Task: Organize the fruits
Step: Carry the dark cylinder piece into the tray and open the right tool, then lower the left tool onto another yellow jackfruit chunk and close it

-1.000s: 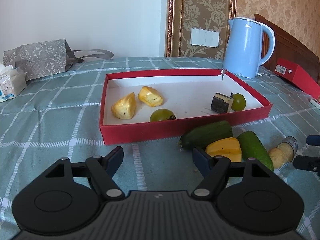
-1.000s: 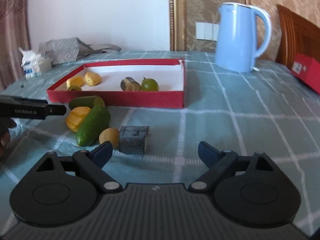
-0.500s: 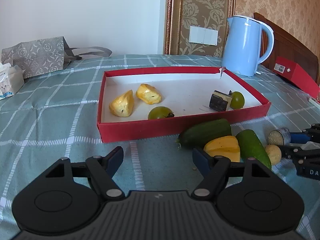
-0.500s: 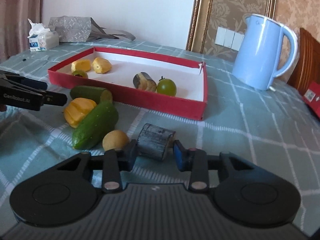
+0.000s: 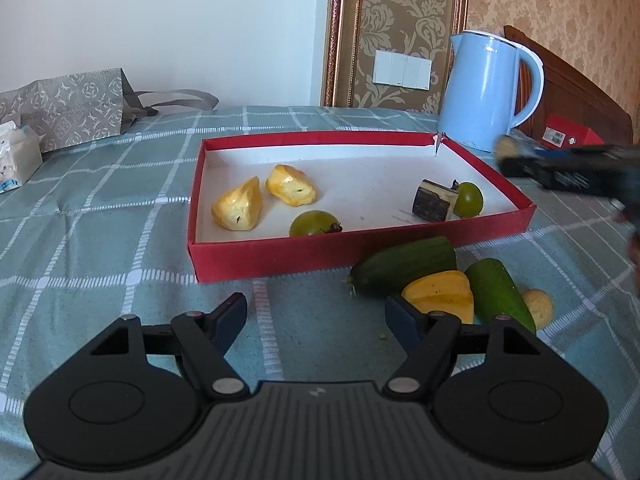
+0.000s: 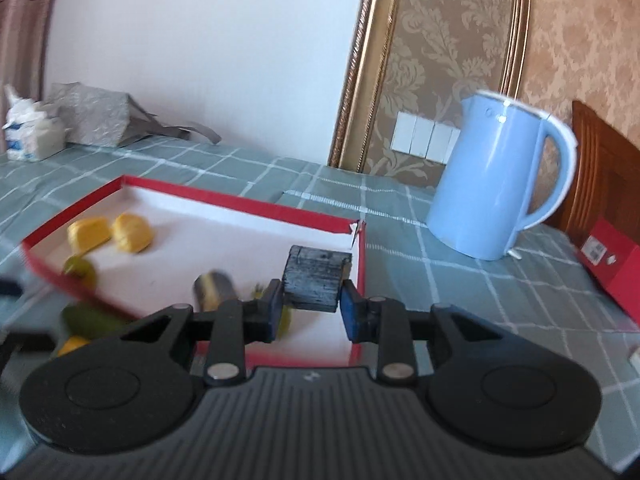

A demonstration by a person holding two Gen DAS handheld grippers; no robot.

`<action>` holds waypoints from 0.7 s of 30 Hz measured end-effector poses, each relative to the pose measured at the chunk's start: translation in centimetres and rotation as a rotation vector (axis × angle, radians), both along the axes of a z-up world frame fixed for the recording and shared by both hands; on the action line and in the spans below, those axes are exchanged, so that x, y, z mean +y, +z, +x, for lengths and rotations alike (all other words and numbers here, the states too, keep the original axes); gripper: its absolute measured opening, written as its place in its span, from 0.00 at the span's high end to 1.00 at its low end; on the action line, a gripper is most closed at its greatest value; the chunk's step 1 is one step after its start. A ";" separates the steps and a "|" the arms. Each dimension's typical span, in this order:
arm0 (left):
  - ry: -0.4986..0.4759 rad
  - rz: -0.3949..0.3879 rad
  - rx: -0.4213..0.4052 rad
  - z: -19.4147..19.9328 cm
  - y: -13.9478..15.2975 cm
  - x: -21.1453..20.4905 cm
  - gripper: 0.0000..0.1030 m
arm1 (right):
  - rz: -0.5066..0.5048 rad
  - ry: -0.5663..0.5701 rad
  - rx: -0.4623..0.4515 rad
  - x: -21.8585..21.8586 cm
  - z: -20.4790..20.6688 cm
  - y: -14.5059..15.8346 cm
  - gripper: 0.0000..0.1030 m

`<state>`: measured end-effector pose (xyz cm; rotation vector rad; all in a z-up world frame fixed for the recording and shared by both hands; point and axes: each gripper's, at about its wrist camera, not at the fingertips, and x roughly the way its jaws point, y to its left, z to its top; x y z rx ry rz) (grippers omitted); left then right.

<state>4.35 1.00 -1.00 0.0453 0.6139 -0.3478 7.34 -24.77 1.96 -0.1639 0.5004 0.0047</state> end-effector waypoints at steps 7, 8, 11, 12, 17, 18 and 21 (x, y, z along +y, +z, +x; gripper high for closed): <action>-0.011 0.000 0.007 0.0 -0.1 -0.1 0.26 | 0.036 -0.028 0.072 0.1 5.8 -1.5 0.72; -0.011 0.000 0.007 0.0 -0.1 -0.1 0.26 | 0.040 -0.032 0.078 0.1 6.3 -1.8 0.72; -0.012 0.004 0.012 0.1 -0.2 -0.2 0.26 | 0.064 -0.047 0.077 0.1 6.8 -2.4 0.72; -0.012 0.006 0.014 0.1 -0.2 -0.2 0.26 | 0.071 -0.048 0.077 0.1 6.9 -2.5 0.72; -0.012 0.015 0.013 0.1 -0.2 -0.4 0.26 | 0.068 -0.057 0.046 0.4 6.9 -2.7 0.51; -0.011 0.015 0.013 0.2 -0.2 -0.4 0.26 | 0.076 -0.057 0.034 0.3 6.7 -2.6 0.49; -0.006 0.019 0.013 0.2 -0.3 -0.4 0.26 | 0.091 -0.062 0.009 0.1 5.8 -1.9 0.41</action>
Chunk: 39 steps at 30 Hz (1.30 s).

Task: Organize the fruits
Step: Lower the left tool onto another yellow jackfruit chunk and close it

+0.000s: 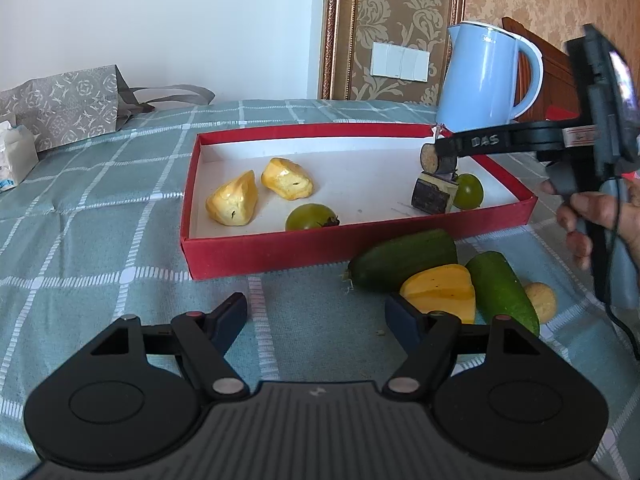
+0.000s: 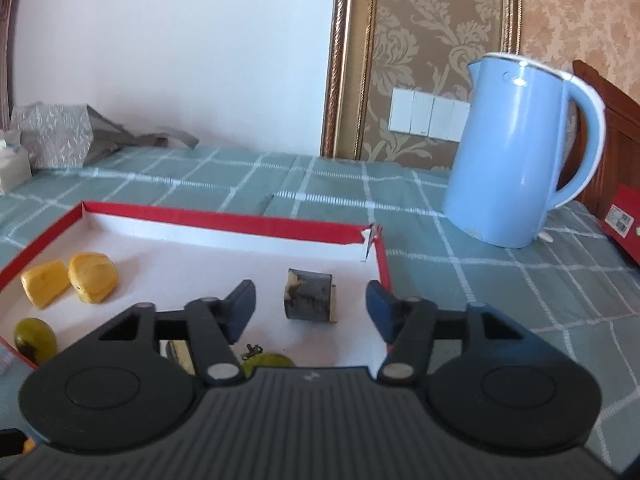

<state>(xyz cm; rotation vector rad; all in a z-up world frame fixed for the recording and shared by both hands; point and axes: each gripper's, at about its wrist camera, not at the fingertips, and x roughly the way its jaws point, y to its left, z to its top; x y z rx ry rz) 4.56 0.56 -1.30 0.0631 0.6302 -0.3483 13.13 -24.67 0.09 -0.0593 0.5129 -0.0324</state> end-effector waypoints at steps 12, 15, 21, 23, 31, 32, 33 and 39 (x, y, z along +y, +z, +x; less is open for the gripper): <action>-0.006 -0.002 -0.011 -0.5 0.2 -0.3 0.24 | 0.063 -0.031 -0.155 -1.7 -11.6 0.7 0.17; 0.011 -0.033 0.012 -0.6 0.1 0.2 0.20 | 0.097 -0.042 -0.166 -2.6 -12.4 0.0 0.17; -0.022 -0.051 0.007 -1.8 0.2 0.0 0.18 | 0.167 -0.073 -0.172 -4.3 -12.6 -0.8 0.16; -0.046 -0.036 -0.009 -2.0 0.3 -0.8 0.18 | 0.166 -0.072 -0.175 -4.3 -12.6 -0.8 0.16; -0.103 -0.045 -0.016 -2.4 0.4 -2.0 0.18 | 0.151 -0.058 -0.183 -3.9 -12.7 -1.0 0.16; -0.109 -0.058 -0.023 -2.5 0.5 -2.1 0.17 | 0.149 -0.055 -0.182 -3.8 -12.6 -1.0 0.16; -0.107 -0.055 -0.030 -2.6 0.5 -2.3 0.17 | 0.150 -0.054 -0.182 -3.8 -12.6 -1.0 0.16; -0.123 0.054 -0.017 -2.2 -0.4 -4.7 0.17 | 0.147 -0.042 -0.177 -3.6 -12.6 -1.0 0.16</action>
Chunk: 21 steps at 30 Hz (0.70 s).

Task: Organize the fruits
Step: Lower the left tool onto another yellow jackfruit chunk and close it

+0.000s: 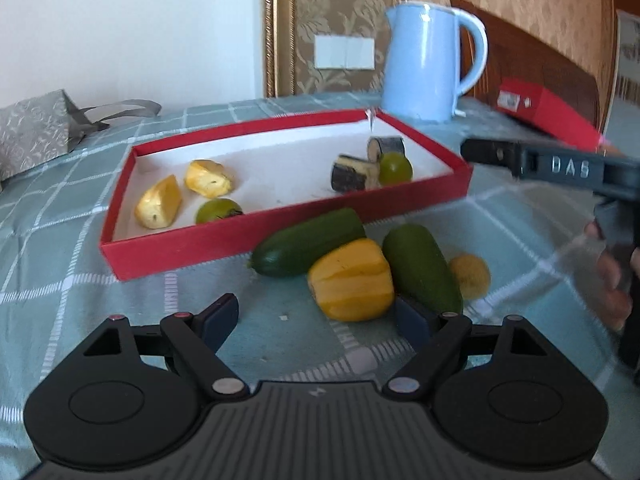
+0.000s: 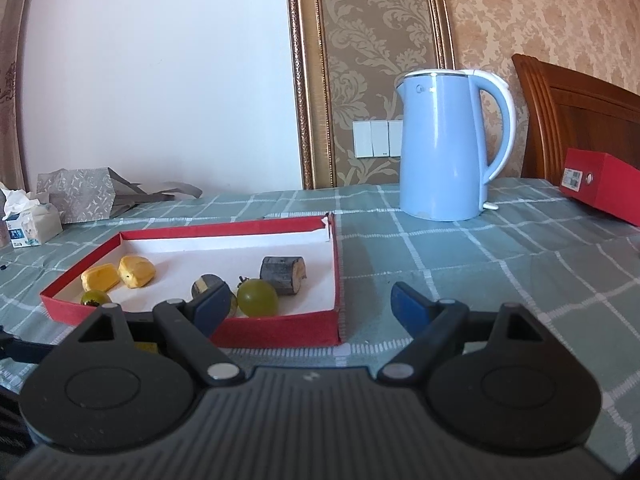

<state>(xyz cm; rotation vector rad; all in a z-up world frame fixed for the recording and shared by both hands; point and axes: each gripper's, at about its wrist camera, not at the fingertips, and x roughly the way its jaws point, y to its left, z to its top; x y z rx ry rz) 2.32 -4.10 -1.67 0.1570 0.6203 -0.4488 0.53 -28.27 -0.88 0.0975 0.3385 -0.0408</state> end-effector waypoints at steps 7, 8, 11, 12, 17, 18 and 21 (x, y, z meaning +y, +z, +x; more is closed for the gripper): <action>0.022 -0.013 0.008 0.7 -0.1 -0.3 0.17 | -0.004 0.005 0.003 0.2 0.0 0.0 0.15; 0.027 -0.013 0.006 0.7 -0.1 -0.4 0.17 | -0.005 0.006 0.004 0.2 0.0 0.0 0.15; 0.041 -0.013 0.002 0.9 -0.1 -0.8 0.17 | -0.005 0.009 0.010 0.2 0.0 -0.1 0.14; 0.046 -0.012 0.001 1.1 -0.1 -0.9 0.17 | -0.006 0.009 0.011 0.2 0.1 -0.1 0.14; 0.062 -0.016 -0.001 1.0 -0.1 -1.2 0.21 | -0.010 0.008 0.013 0.3 0.1 -0.1 0.13; 0.056 -0.017 -0.003 1.0 -0.1 -1.2 0.24 | -0.008 0.009 0.016 0.3 0.1 -0.2 0.13; 0.043 -0.020 -0.011 0.5 0.0 -1.5 0.38 | -0.011 0.010 0.018 0.3 0.2 -0.2 0.13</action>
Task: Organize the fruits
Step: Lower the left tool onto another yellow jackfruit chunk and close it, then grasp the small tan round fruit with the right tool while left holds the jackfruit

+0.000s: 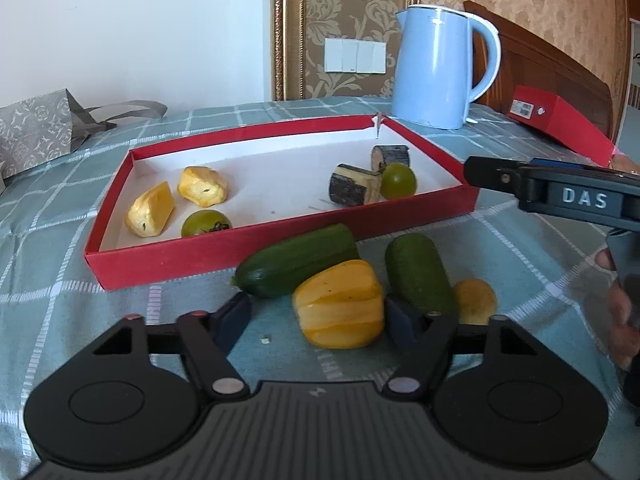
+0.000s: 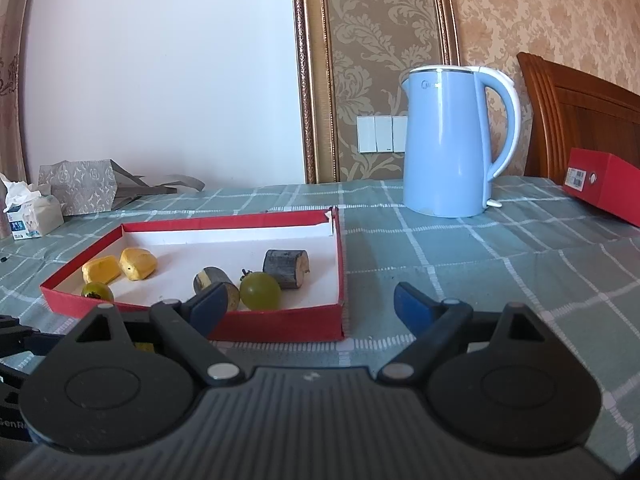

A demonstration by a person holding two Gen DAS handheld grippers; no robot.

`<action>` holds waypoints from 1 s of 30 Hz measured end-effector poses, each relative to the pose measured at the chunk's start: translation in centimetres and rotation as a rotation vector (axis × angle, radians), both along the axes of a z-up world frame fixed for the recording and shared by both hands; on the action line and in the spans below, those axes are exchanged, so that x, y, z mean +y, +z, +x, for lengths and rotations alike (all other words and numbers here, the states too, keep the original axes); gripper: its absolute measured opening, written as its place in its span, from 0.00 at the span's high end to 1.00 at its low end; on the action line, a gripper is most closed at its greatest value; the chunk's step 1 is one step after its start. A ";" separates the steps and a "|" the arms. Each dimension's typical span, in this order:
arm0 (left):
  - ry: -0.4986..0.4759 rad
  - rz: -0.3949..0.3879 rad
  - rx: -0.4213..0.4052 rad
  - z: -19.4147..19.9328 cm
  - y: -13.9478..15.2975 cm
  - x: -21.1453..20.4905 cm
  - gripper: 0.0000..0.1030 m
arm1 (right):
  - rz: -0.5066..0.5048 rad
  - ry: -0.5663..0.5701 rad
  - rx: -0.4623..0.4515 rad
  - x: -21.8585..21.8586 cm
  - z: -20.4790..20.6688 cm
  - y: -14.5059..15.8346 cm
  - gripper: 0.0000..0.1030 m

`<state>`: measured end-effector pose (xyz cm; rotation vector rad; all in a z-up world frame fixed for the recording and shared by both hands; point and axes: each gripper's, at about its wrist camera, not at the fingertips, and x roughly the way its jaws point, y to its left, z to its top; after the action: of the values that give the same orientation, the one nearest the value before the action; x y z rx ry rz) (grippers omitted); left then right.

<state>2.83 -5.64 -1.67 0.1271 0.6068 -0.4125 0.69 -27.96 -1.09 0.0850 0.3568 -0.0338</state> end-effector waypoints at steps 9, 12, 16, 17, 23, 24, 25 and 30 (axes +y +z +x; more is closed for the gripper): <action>-0.030 -0.039 0.001 -0.2 0.1 0.0 0.55 | 0.002 0.000 0.002 0.1 0.0 0.0 0.13; -0.030 -0.046 -0.003 -0.4 0.2 0.2 0.55 | 0.006 0.005 0.008 0.0 0.0 0.0 0.13; -0.022 -0.049 -0.030 -1.3 0.4 0.9 0.55 | 0.007 0.027 0.025 0.1 -0.1 0.0 0.13; -0.016 -0.047 -0.038 -1.6 0.5 1.2 0.55 | 0.014 0.040 0.029 0.1 -0.3 0.1 0.13; 0.040 -0.057 -0.009 -1.9 0.2 3.7 0.55 | -0.028 0.215 0.122 0.4 -2.2 0.1 0.14; 0.049 -0.067 -0.003 -1.8 0.2 4.1 0.55 | -0.052 0.224 0.124 0.7 -2.6 0.0 0.15; 0.054 -0.075 0.000 -1.8 0.2 4.5 0.55 | -0.071 0.235 0.121 1.0 -2.9 -0.1 0.15; 0.099 -0.085 -0.004 -1.6 0.2 5.9 0.55 | -0.110 0.301 0.160 2.6 -3.0 -0.8 0.21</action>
<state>1.22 0.30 -1.44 0.0170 0.5886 -0.3413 -2.32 -25.35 -1.89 -0.0815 0.5241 0.2382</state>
